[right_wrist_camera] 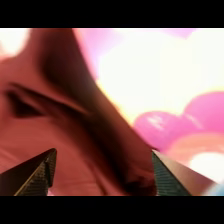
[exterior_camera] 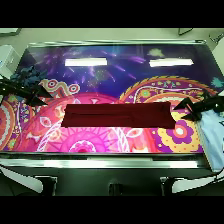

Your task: Fold the clothes and pants, and hang the long-sleeved shirts on hangers.

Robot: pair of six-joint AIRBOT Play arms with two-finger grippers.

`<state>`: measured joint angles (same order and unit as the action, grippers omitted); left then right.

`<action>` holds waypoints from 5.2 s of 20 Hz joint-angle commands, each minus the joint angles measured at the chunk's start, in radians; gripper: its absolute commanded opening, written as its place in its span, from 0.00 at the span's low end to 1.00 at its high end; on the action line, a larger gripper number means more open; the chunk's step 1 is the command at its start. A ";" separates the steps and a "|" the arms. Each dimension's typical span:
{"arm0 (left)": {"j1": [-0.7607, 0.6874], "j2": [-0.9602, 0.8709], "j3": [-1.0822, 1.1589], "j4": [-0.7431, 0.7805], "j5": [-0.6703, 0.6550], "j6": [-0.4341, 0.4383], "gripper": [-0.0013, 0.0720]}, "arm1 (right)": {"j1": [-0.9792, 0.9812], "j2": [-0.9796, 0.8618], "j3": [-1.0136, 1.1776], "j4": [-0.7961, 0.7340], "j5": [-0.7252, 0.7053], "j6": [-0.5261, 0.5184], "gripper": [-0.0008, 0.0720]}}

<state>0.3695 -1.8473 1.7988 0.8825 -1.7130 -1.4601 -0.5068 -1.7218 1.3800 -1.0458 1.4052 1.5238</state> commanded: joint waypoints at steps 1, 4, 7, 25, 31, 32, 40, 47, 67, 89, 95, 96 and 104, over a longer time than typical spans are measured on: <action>0.003 0.076 0.016 0.000 -0.026 -0.044 0.91 | -0.024 -0.036 -0.086 0.071 -0.053 -0.075 1.00; -0.028 0.127 0.016 0.000 -0.026 -0.045 0.91 | -0.024 -0.088 -0.088 0.192 -0.051 -0.130 1.00; -0.077 0.150 0.016 -0.001 -0.026 -0.054 0.91 | -0.023 -0.109 -0.088 0.276 -0.049 -0.168 1.00; -0.717 0.101 -0.242 -0.001 0.580 0.030 0.06 | 0.266 0.314 -0.054 0.215 0.046 0.013 0.06; -0.932 -0.056 -0.259 -0.120 0.750 -0.072 0.06 | 0.383 0.532 -0.054 0.216 0.067 0.148 0.06; -0.965 -0.074 -0.258 -0.154 0.805 -0.093 0.06 | 0.400 0.561 -0.054 0.216 0.067 0.169 0.06; -1.230 -0.178 -0.255 -0.655 1.107 -0.159 0.05 | 0.430 0.663 -0.054 0.217 0.058 0.216 0.06; -1.086 -0.123 -0.250 -0.369 1.027 -0.076 0.05 | 0.436 0.604 -0.055 0.235 0.058 0.189 0.06; -0.414 0.664 -0.251 0.199 0.630 -0.058 0.05 | 0.840 -0.017 -0.055 0.735 -0.408 -0.021 0.98; -0.423 0.664 -0.251 0.266 0.620 -0.069 0.05 | 0.466 0.180 -0.469 0.480 -0.338 -0.207 0.06; -0.423 0.664 -0.251 0.266 0.621 -0.069 0.05 | 0.151 0.268 -0.058 0.340 -0.032 -0.098 0.06; -0.423 0.664 -0.251 0.266 0.621 -0.069 0.05 | 0.087 0.280 0.026 0.288 0.013 -0.055 0.06; -0.423 0.664 -0.251 0.259 0.621 -0.069 0.05 | -0.368 0.300 0.462 0.258 0.151 0.143 0.06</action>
<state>-0.0532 -1.1839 1.5478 1.1458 -1.0924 -1.5291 -0.7284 -1.4265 1.7172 -0.7887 1.4933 1.5711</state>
